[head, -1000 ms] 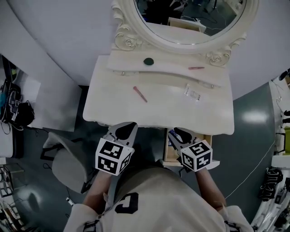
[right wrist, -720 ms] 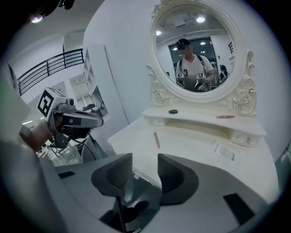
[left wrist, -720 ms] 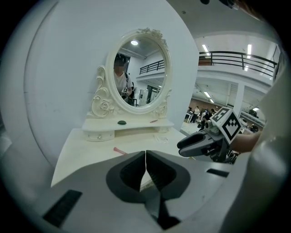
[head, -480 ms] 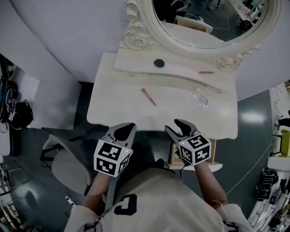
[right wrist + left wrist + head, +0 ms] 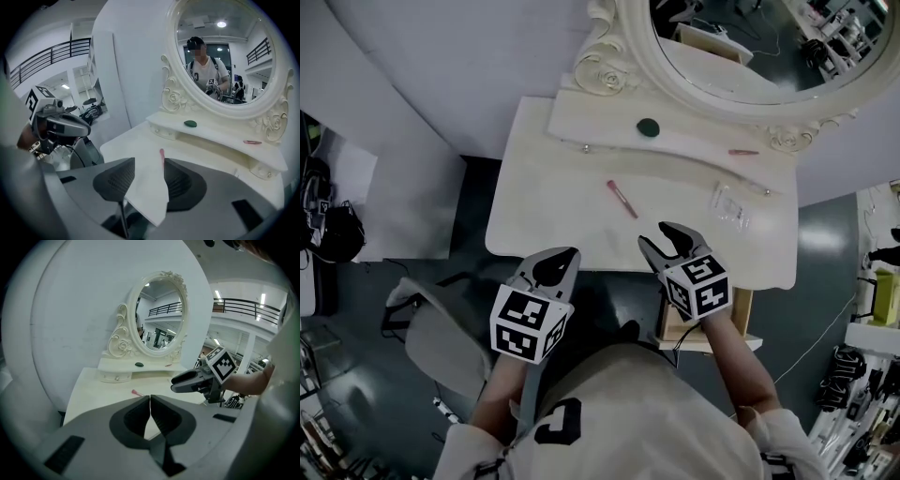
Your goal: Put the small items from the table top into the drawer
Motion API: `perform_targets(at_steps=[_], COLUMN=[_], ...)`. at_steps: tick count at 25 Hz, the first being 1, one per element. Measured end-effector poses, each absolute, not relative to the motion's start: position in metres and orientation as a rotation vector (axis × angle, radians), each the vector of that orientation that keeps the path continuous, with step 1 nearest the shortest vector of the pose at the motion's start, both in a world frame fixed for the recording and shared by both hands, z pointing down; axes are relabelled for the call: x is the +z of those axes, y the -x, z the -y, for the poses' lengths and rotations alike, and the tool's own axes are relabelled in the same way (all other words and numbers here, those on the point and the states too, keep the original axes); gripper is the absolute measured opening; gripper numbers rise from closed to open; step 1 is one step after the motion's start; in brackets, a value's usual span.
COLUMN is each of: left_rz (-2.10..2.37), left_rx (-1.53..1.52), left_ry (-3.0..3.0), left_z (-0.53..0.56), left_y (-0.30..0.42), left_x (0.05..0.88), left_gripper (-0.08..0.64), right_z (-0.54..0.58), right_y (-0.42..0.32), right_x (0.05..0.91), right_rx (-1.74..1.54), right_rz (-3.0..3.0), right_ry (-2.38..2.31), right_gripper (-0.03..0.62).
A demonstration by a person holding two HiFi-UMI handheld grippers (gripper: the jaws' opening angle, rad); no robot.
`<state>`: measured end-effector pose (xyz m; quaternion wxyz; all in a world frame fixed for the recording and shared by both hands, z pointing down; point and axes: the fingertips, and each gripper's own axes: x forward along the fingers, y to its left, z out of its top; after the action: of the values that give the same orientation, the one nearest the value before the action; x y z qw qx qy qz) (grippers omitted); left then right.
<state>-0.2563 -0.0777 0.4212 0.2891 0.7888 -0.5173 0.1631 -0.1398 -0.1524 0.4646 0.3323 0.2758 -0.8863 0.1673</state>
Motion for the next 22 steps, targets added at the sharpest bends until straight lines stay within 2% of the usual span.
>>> perform_targets(at_steps=[14, 17, 22], left_rz=[1.372, 1.381, 1.39], left_rx=[0.395, 0.394, 0.393], left_ry=[-2.036, -2.025, -2.006], left_z=[0.08, 0.078, 0.073], left_y=[0.276, 0.282, 0.291], left_x=[0.438, 0.441, 0.445], left_gripper=[0.058, 0.057, 0.057], right_z=[0.215, 0.226, 0.23], right_y=[0.179, 0.183, 0.187], right_x=[0.534, 0.545, 0.553], right_rx=[0.303, 0.274, 0.272], right_rz=[2.194, 2.169, 2.141], right_ry=[-0.729, -0.734, -0.718], right_gripper=[0.184, 0.153, 0.15])
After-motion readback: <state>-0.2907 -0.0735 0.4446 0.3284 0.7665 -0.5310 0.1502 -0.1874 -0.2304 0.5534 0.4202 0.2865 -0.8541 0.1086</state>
